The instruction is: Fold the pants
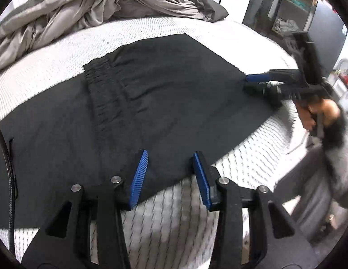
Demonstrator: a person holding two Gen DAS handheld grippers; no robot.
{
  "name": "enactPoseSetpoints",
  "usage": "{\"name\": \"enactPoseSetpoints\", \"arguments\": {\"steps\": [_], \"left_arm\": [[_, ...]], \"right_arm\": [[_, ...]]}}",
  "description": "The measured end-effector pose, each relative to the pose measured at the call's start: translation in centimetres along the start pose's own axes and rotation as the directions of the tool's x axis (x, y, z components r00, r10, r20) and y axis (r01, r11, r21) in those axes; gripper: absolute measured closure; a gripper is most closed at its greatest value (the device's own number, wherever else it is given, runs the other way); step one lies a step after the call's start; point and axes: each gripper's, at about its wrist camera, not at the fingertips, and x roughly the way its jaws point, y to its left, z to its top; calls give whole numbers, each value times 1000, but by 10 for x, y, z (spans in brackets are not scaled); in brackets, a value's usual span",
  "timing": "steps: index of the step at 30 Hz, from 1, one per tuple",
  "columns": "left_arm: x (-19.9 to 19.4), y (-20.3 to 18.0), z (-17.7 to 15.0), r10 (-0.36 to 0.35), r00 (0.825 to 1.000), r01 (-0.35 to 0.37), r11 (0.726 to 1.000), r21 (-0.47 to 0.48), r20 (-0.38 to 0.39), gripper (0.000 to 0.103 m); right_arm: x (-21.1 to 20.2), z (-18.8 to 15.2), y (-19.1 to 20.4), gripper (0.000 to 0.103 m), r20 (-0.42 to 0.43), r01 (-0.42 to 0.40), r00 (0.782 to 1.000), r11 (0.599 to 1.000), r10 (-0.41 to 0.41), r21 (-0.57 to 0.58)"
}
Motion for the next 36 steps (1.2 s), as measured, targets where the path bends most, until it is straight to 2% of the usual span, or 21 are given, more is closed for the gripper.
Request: {"name": "enactPoseSetpoints", "arguments": {"steps": [3, 5, 6, 8, 9, 10, 11, 13, 14, 16, 18, 20, 22, 24, 26, 27, 29, 31, 33, 34, 36], "left_arm": [[-24, 25, 4, -54, 996, 61, 993, -100, 73, 61], [-40, 46, 6, 18, 989, 10, 982, -191, 145, 58], [-42, 58, 10, 56, 985, -16, 972, -236, 164, 58], [-42, 77, 14, 99, 980, -38, 945, -326, 173, 56], [-41, 91, 13, 114, 979, -39, 918, -395, 169, 56], [-39, 102, 11, 121, 979, -38, 897, -440, 163, 56], [-37, 111, 9, 134, 979, -45, 876, -479, 153, 56], [-35, 124, 4, 155, 979, -62, 846, -530, 132, 56], [-35, 128, 1, 162, 979, -70, 839, -539, 124, 56], [-35, 132, -2, 172, 978, -83, 839, -537, 118, 56], [-35, 133, -6, 193, 976, -116, 847, -519, 97, 56], [-32, 135, -8, 209, 975, -140, 851, -507, 81, 56], [-44, 141, -13, 253, 965, -180, 833, -522, 70, 56], [-65, 150, -20, 297, 949, -186, 797, -575, 104, 53], [-95, 173, -37, 358, 920, -168, 726, -667, 158, 39], [-104, 181, -41, 394, 905, -179, 694, -697, 160, 37], [-129, 201, -68, 520, 847, -253, 575, -778, 109, 32], [-141, 215, -86, 574, 816, -284, 499, -819, 67, 32], [-147, 228, -102, 581, 813, -270, 439, -857, 42, 32], [-149, 236, -112, 566, 824, -251, 402, -880, 24, 32], [-146, 245, -125, 517, 856, -220, 379, -899, 8, 32]], "right_arm": [[-19, -4, -55, 48, 61, -124, 992, 970, 114, 208], [-23, -2, -89, 48, 157, -243, 968, 890, 196, 385], [-19, 1, -97, 48, 176, -279, 958, 864, 224, 418], [4, 9, -103, 48, 171, -334, 943, 817, 287, 469], [14, 11, -104, 49, 155, -347, 937, 801, 312, 488], [28, 14, -100, 58, 128, -352, 934, 791, 334, 500], [39, 18, -97, 72, 102, -330, 941, 802, 324, 497], [46, 33, -91, 89, 79, -285, 956, 842, 281, 458], [45, 36, -86, 92, 91, -290, 956, 849, 279, 441], [33, 41, -81, 93, 115, -293, 956, 870, 269, 396], [35, 35, -90, 91, 65, -215, 976, 888, 207, 407], [52, 27, -98, 88, -1, -175, 981, 877, 196, 448], [47, 25, -102, 83, 30, -202, 976, 859, 214, 471], [32, 26, -101, 72, 50, -189, 981, 869, 187, 457], [22, 24, -99, 48, 74, -174, 985, 875, 158, 452], [17, 21, -101, 46, 85, -172, 985, 875, 150, 453], [13, 17, -104, 46, 88, -159, 987, 880, 134, 448], [10, 13, -108, 46, 80, -136, 991, 883, 112, 450], [8, 10, -105, 46, 76, -128, 992, 883, 105, 452], [5, 9, -106, 46, 80, -128, 992, 882, 102, 453], [5, 13, -103, 46, 87, -132, 991, 881, 103, 455]]}}
